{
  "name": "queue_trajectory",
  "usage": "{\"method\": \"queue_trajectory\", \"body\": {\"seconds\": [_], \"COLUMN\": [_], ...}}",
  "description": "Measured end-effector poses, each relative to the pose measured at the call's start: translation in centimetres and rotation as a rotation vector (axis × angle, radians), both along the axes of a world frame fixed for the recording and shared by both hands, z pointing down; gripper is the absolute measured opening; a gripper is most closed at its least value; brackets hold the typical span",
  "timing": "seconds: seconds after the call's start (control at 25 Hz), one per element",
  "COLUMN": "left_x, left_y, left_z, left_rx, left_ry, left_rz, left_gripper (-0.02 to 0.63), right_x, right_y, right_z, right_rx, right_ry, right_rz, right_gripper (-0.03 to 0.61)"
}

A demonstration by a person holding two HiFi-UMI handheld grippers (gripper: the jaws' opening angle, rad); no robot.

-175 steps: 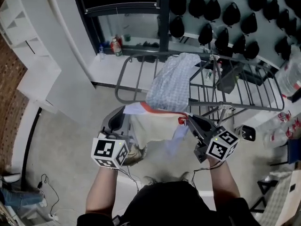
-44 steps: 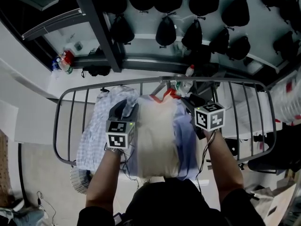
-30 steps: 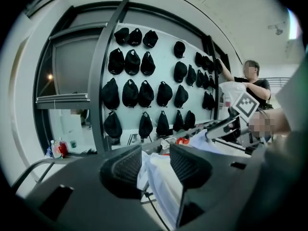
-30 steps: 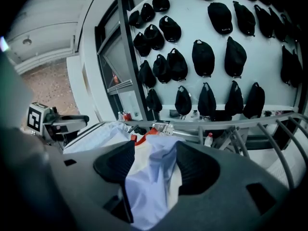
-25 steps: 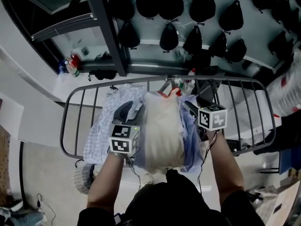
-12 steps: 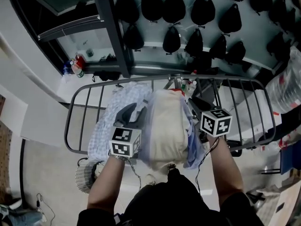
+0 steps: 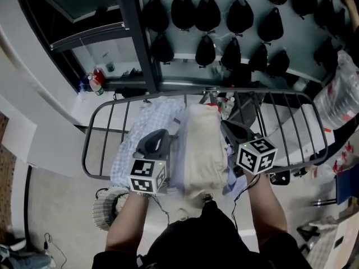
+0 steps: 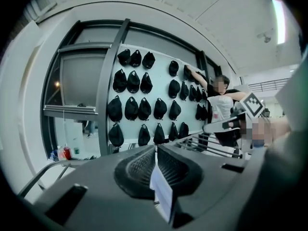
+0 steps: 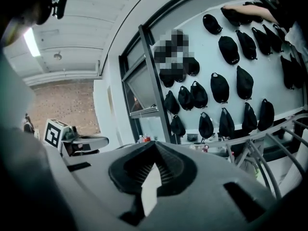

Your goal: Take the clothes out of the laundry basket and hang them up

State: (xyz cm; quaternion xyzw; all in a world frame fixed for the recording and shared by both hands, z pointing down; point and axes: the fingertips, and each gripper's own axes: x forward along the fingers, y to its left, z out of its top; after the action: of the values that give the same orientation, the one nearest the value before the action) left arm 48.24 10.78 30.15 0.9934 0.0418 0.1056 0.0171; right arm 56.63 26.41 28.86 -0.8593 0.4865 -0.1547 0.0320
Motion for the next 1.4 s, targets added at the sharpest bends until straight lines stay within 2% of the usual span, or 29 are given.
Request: {"method": "queue_trajectory", "body": {"seconds": [0.36, 0.6, 0.96, 1.4], "left_x": [-5.5, -8.8, -13.7, -21.4], "left_y": [0.5, 1.0, 2.0, 9.3], "left_z": [0.2, -0.1, 0.7, 1.0], "left_rx": [-0.002, -0.017, -0.023, 0.019], "left_ry": [0.007, 0.022, 0.017, -0.010], "left_rz": [0.008, -0.041, -0.218, -0.454], "left_gripper": [0.014, 0.014, 0.011, 0.011], "right_x": [-6.4, -9.7, -12.9, -16.8], "right_y": [-0.4, -0.2, 0.9, 5.6], "right_z": [-0.8, -0.9, -0.4, 0.2], "right_rx": [0.028, 0.033, 0.025, 0.044], "right_ry": [0.012, 0.011, -0.002, -0.025], "right_rz": [-0.032, -0.082, -0.230, -0.455], "right_gripper": [0.006, 0.006, 0.006, 0.006]}}
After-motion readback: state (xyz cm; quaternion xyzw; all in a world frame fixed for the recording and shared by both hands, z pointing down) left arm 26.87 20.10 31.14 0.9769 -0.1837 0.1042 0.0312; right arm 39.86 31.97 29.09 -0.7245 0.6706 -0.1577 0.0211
